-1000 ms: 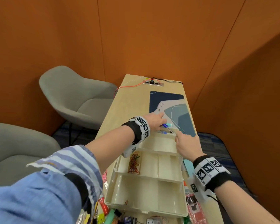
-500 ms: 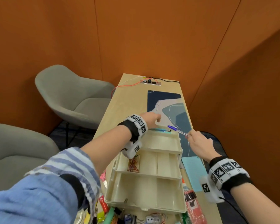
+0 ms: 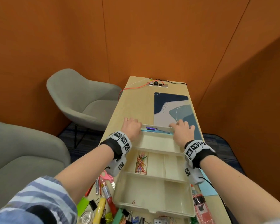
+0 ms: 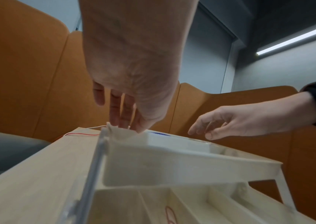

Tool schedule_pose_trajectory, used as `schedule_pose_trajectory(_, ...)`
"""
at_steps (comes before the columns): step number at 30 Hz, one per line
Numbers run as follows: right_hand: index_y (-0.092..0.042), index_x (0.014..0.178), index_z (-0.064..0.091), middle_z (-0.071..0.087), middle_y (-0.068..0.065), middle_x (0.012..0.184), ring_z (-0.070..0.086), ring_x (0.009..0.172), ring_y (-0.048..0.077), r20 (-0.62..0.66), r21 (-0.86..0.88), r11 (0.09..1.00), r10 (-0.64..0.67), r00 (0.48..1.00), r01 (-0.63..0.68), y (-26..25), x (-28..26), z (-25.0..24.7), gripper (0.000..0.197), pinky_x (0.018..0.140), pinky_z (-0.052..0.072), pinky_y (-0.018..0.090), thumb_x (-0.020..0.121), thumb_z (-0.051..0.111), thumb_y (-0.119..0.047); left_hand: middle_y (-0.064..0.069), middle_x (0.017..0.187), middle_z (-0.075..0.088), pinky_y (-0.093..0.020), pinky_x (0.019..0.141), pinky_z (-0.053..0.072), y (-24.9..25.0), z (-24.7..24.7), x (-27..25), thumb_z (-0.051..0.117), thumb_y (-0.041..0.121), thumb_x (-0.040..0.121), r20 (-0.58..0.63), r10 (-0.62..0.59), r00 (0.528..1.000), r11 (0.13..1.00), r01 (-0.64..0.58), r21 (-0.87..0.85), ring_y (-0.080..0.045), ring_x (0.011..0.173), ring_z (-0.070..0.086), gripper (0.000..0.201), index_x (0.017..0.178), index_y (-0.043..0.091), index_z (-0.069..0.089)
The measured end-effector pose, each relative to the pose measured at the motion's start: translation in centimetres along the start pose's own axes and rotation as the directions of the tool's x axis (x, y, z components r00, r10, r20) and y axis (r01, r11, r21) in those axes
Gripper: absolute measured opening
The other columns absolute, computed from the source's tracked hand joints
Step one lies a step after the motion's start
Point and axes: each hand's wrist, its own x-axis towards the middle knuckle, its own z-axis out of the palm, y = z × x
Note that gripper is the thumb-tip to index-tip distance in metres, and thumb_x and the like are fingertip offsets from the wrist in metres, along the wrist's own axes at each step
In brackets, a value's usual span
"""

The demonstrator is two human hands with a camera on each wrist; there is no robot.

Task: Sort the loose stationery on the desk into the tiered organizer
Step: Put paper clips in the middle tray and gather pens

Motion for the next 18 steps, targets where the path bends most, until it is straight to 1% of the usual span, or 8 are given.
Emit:
schedule_pose_trajectory(5,-0.027,0.130,0.046,0.044,0.007,0.127,0.039,0.119,0.027,-0.053,-0.039,0.998,0.038,0.998,-0.040,1.6,-1.2,0.6,0.043,0.100,0.028,0.048,0.092,0.040,-0.008,-0.006,0.106,0.059,-0.041,0.092,0.028,2.1,0.3,0.3,0.037,0.017,0.095,0.027,-0.030,0.999,0.993,0.033,-0.110,-0.025,0.097,0.056,0.031,0.117,0.020,0.060)
schedule_pose_trajectory(7,-0.027,0.135,0.042,0.041,0.007,0.133,0.037,0.122,0.026,-0.065,-0.007,0.998,0.058,0.996,-0.059,2.1,-1.6,0.7,0.047,0.101,0.027,0.047,0.092,0.041,-0.008,-0.008,0.114,0.057,-0.043,0.096,0.027,2.8,0.5,0.4,0.036,0.022,0.096,0.050,-0.047,0.998,0.975,0.057,-0.214,-0.028,0.106,0.053,0.036,0.126,0.023,0.056)
schedule_pose_trajectory(10,-0.027,0.133,0.044,0.041,0.006,0.131,0.035,0.122,0.025,-0.074,0.055,0.995,0.090,0.993,-0.086,2.5,-2.3,0.7,0.046,0.101,0.026,0.046,0.092,0.042,-0.008,-0.008,0.131,0.048,-0.051,0.106,0.020,3.6,0.2,0.6,0.034,0.031,0.097,0.163,-0.051,0.985,0.923,0.108,-0.368,-0.032,0.124,0.039,0.041,0.135,0.028,0.049)
schedule_pose_trajectory(12,-0.026,0.133,0.044,0.040,0.006,0.130,0.035,0.121,0.025,-0.066,0.098,0.990,0.111,0.992,-0.104,2.7,-2.7,0.6,0.045,0.101,0.025,0.046,0.092,0.041,-0.007,-0.006,0.135,0.045,-0.054,0.108,0.016,3.9,0.0,0.7,0.032,0.032,0.097,0.200,-0.041,0.979,0.905,0.122,-0.408,-0.031,0.127,0.034,0.042,0.136,0.029,0.047)
schedule_pose_trajectory(14,-0.025,0.133,0.044,0.040,0.006,0.129,0.036,0.120,0.025,-0.069,0.141,0.984,0.120,0.990,-0.109,2.9,-3.2,0.6,0.046,0.101,0.025,0.046,0.091,0.041,-0.005,-0.005,0.132,0.048,-0.052,0.107,0.019,4.1,-0.1,0.6,0.032,0.031,0.097,0.144,-0.078,0.987,0.900,0.132,-0.415,-0.028,0.123,0.038,0.038,0.130,0.025,0.049)
schedule_pose_trajectory(15,-0.025,0.132,0.044,0.040,0.006,0.128,0.037,0.119,0.024,-0.081,0.167,0.980,0.124,0.989,-0.109,3.0,-3.5,0.5,0.047,0.101,0.025,0.045,0.090,0.042,-0.005,-0.005,0.128,0.051,-0.049,0.105,0.023,4.2,-0.1,0.5,0.035,0.029,0.096,0.071,-0.126,0.989,0.905,0.144,-0.400,-0.027,0.119,0.041,0.035,0.126,0.023,0.051)
schedule_pose_trajectory(17,-0.025,0.132,0.045,0.041,0.006,0.126,0.038,0.118,0.024,-0.109,0.237,0.965,0.138,0.984,-0.110,3.3,-4.1,0.3,0.045,0.100,0.025,0.045,0.091,0.042,-0.005,-0.006,0.120,0.055,-0.044,0.099,0.031,3.9,0.0,-0.1,0.040,0.027,0.095,-0.085,-0.232,0.969,0.924,0.192,-0.330,-0.026,0.111,0.049,0.028,0.118,0.018,0.053)
schedule_pose_trajectory(18,-0.024,0.131,0.045,0.041,0.006,0.126,0.038,0.117,0.024,-0.122,0.273,0.956,0.146,0.982,-0.108,3.4,-4.6,0.2,0.044,0.100,0.026,0.045,0.092,0.042,-0.005,-0.006,0.117,0.057,-0.043,0.097,0.033,3.6,0.1,-0.5,0.042,0.026,0.095,-0.120,-0.258,0.959,0.935,0.216,-0.283,-0.026,0.107,0.051,0.026,0.115,0.016,0.054)
